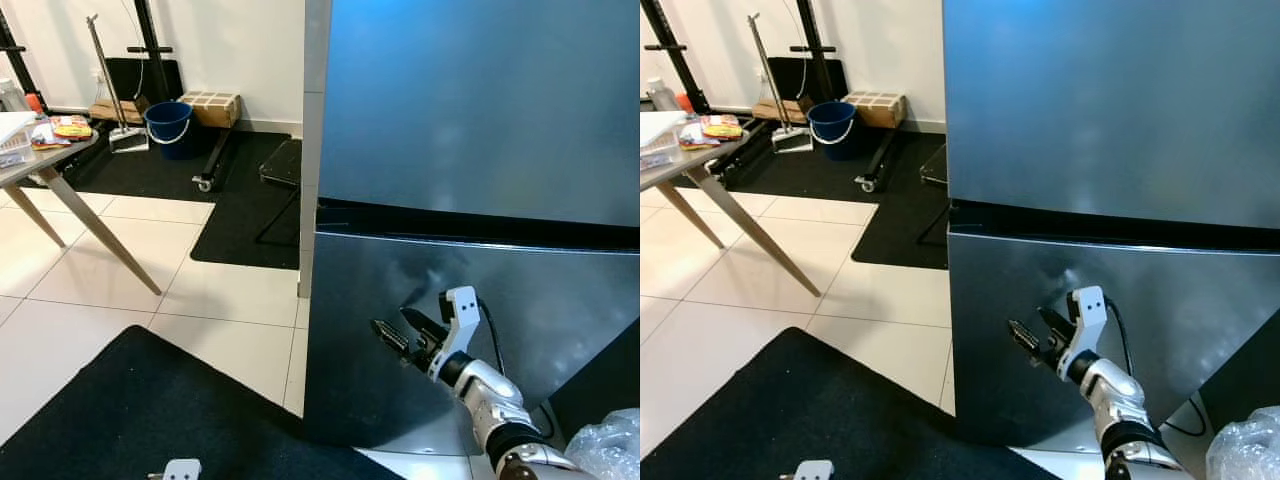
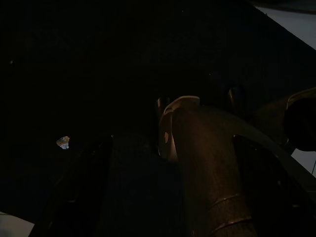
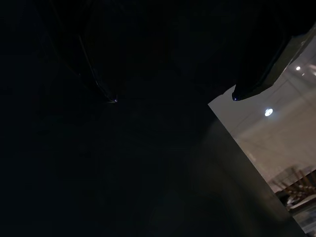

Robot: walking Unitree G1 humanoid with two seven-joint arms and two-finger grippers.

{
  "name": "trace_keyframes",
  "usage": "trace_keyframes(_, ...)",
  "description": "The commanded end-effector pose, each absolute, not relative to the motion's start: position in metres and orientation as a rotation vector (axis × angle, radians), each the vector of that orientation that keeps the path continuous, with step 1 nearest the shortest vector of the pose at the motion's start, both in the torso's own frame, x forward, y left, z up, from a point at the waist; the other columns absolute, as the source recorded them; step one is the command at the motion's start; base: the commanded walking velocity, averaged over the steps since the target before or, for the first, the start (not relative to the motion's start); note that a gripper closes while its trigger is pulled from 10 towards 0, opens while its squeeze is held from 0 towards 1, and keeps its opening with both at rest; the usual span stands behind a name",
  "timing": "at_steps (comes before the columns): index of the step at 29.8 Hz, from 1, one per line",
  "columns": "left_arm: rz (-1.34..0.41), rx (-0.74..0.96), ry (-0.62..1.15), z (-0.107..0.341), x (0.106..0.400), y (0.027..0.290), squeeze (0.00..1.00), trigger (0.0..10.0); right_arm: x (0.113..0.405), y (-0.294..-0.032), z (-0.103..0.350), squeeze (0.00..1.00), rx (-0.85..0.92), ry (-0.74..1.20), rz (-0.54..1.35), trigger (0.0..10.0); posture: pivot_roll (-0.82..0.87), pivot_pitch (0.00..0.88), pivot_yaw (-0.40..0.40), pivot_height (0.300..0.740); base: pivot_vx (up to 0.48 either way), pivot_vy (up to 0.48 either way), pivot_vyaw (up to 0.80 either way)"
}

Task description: Restocking fridge

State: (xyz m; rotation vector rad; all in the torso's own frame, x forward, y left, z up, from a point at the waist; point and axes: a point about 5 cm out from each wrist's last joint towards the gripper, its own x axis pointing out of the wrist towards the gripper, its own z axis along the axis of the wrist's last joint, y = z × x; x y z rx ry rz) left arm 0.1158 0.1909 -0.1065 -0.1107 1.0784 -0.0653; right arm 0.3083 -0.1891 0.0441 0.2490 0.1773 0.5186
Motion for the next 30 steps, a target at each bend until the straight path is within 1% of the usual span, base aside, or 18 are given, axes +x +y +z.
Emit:
trace_keyframes(1,-0.061,-0.117,1.105,-0.109,0.108,0.191,0.0,10.0,0.316,-0.185,0.053,0.0,0.231,0.141,0.515,10.0,-0.06,0.0,-0.027,0.74,0.0,0.0,0.0)
trace_keyframes(8,-0.058,-0.119,1.101,-0.109,0.109,0.191,0.0,10.0,0.321,-0.18,0.057,0.0,0.221,0.13,0.516,10.0,-0.05,0.0,-0.028,0.74,0.0,0.0,0.0)
trace_keyframes(14,-0.058,-0.122,1.102,-0.109,0.108,0.191,0.0,10.0,0.318,-0.18,0.053,0.0,0.218,0.145,0.51,10.0,-0.05,0.0,-0.028,0.74,0.0,0.0,0.0)
trace_keyframes(18,-0.059,-0.124,1.103,-0.109,0.108,0.19,0.0,10.0,0.298,-0.182,0.025,0.0,0.169,0.298,0.521,10.0,-0.06,0.0,-0.031,0.74,0.0,0.0,0.0)
trace_keyframes(19,-0.059,-0.124,1.103,-0.109,0.108,0.19,0.0,10.0,0.298,-0.182,0.025,0.0,0.169,0.298,0.521,10.0,-0.06,0.0,-0.031,0.74,0.0,0.0,0.0)
trace_keyframes(21,-0.059,-0.126,1.102,-0.109,0.108,0.189,0.0,10.0,0.281,-0.186,0.004,0.0,0.128,0.419,0.507,10.0,-0.06,0.0,-0.031,0.74,0.0,0.0,0.0)
trace_keyframes(22,-0.059,-0.126,1.102,-0.109,0.108,0.189,0.0,10.0,0.281,-0.186,0.004,0.0,0.128,0.419,0.507,10.0,-0.06,0.0,-0.031,0.74,0.0,0.0,0.0)
trace_keyframes(26,-0.061,-0.121,1.098,-0.109,0.109,0.189,0.0,10.0,0.241,-0.198,-0.034,0.0,0.055,0.631,0.414,10.0,-0.06,0.0,-0.032,0.74,0.0,0.0,0.0)
trace_keyframes(27,-0.062,-0.116,1.097,-0.109,0.109,0.189,0.0,10.0,0.234,-0.2,-0.04,0.0,0.05,0.661,0.392,10.0,-0.06,0.0,-0.03,0.74,0.0,0.0,0.0)
trace_keyframes(28,-0.062,-0.116,1.097,-0.109,0.109,0.189,0.0,10.0,0.234,-0.2,-0.04,0.0,0.05,0.661,0.392,10.0,-0.06,0.0,-0.03,0.74,0.0,0.0,0.0)
trace_keyframes(29,-0.066,-0.098,1.102,-0.109,0.109,0.19,0.0,10.0,0.218,-0.205,-0.052,0.0,0.04,0.731,0.337,10.0,-0.06,0.0,-0.023,0.74,0.0,0.0,0.0)
trace_keyframes(30,-0.066,-0.098,1.102,-0.109,0.109,0.19,0.0,10.0,0.218,-0.205,-0.052,0.0,0.04,0.731,0.337,10.0,-0.06,0.0,-0.023,0.74,0.0,0.0,0.0)
